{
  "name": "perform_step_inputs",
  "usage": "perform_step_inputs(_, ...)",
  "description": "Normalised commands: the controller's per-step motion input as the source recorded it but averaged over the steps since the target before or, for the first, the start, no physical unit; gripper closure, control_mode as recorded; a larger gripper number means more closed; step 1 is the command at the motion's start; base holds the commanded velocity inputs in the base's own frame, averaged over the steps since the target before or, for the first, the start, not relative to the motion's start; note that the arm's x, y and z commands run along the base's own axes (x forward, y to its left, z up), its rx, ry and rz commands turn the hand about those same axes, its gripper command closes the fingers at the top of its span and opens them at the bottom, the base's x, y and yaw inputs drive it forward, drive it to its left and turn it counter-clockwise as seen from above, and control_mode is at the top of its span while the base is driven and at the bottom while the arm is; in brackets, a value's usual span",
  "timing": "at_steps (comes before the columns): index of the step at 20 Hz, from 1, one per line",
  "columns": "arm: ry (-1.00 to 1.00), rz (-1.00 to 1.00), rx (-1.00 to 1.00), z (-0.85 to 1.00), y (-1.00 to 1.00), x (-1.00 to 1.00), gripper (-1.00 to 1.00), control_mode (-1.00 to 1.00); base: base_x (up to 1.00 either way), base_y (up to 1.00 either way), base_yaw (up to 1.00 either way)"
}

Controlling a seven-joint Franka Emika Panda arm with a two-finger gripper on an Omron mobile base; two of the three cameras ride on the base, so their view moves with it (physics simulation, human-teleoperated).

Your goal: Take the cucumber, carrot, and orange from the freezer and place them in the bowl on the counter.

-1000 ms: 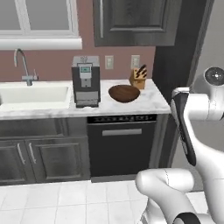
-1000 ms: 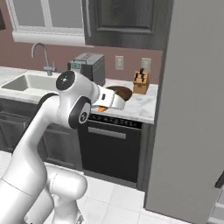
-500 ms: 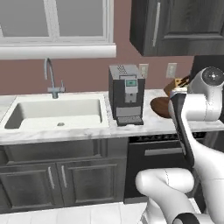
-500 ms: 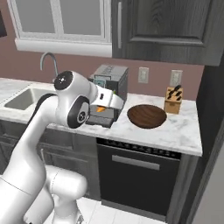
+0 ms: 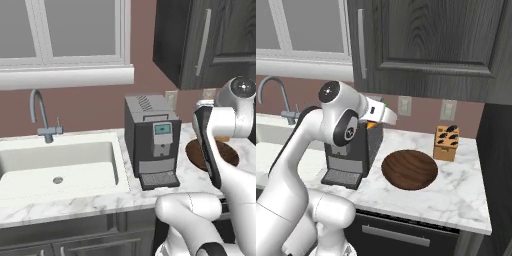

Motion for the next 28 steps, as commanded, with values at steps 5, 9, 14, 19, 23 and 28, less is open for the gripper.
perform_step_inputs(5,0.19,0.01,0.15,-0.55,-0.42,0.02,1.0,-1.0,0.23,-0.16,0.0)
perform_step_inputs(9,0.4,0.01,0.19,-1.0,-0.58,0.0,1.0,-1.0,0.0,0.0,0.0)
perform_step_inputs(14,0.26,0.0,0.12,-0.97,-0.36,0.12,1.0,-1.0,0.0,0.0,0.0)
perform_step_inputs(19,0.16,0.0,0.0,-0.75,0.0,0.31,1.0,-1.0,0.0,0.0,0.0)
perform_step_inputs(23,0.02,0.0,0.01,-0.65,-0.01,0.37,1.0,-1.0,0.0,0.0,0.0)
perform_step_inputs(28,0.0,0.0,0.09,-0.6,-0.15,0.42,1.0,-1.0,0.0,0.0,0.0)
